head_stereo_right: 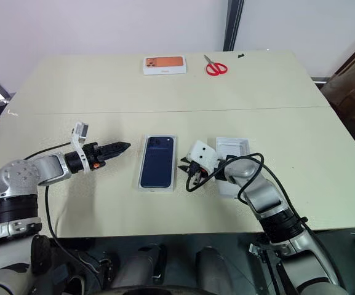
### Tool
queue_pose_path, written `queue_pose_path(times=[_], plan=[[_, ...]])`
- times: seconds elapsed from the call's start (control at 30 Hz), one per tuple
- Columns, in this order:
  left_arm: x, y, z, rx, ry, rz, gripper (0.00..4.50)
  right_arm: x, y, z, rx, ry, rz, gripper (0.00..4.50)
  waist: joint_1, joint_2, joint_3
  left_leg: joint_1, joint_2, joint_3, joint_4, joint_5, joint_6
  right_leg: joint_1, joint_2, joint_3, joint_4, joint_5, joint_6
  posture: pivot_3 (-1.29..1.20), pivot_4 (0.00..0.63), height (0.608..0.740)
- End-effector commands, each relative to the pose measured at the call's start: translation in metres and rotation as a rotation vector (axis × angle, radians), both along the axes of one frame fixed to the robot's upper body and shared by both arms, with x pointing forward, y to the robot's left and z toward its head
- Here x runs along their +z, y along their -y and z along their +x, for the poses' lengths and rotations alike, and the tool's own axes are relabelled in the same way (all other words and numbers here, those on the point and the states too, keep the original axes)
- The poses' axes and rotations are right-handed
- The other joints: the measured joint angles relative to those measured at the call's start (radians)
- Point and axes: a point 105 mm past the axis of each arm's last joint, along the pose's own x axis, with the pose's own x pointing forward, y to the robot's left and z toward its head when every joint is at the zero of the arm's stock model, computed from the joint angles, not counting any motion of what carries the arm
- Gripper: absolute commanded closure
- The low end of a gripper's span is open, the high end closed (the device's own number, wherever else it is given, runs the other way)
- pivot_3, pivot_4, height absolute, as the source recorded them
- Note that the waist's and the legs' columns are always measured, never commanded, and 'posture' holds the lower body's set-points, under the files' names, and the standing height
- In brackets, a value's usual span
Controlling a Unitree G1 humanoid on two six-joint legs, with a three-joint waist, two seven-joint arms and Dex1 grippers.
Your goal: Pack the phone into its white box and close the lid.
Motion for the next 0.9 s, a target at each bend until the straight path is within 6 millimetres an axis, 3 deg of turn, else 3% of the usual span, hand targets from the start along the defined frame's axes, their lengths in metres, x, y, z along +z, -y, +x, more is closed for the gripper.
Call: queue_pose_path(times=[0.03,0.17,0.4,0.77,0.9], plan=[[-0.009,0.004,0.005,-0.015,0.05,0.098,4.27,0.007,-0.006,0.01,-0.019,0.079,-0.018,4.5,0.001,0.0,0.0,0.0,0.0,0.0,0.0,0.0,0.0,0.0,0.0,0.0,0.0,0.0,0.0,0.0,0.15,0.734],[-0.034,0.022,0.002,-0.086,0.02,0.19,4.43,0.0,-0.015,0.012,-0.008,0.093,-0.05,4.5,0.0,0.0,0.0,0.0,0.0,0.0,0.0,0.0,0.0,0.0,0.0,0.0,0.0,0.0,0.0,0.0,0.15,0.734],[-0.026,0.067,-0.007,-0.249,0.027,0.114,4.43,-0.001,-0.005,0.012,-0.004,0.105,-0.089,4.5,0.005,0.0,0.0,0.0,-0.001,0.0,0.001,0.0,0.0,0.001,0.0,-0.001,0.0,0.0,0.0,0.0,0.15,0.734],[-0.017,0.137,-0.007,-0.41,0.061,0.044,4.43,0.006,0.05,0.007,-0.079,0.074,-0.145,4.5,0.015,0.0,0.0,0.0,-0.001,0.0,0.001,0.0,0.001,0.001,0.0,-0.001,0.0,0.0,0.0,0.0,0.15,0.734],[-0.021,0.153,-0.004,-0.437,0.066,0.048,4.43,0.004,0.068,0.001,-0.109,0.058,-0.177,4.5,0.02,0.0,0.0,0.0,-0.001,0.0,0.002,0.0,0.001,0.002,0.0,0.0,-0.001,0.0,0.0,0.0,0.15,0.734]])
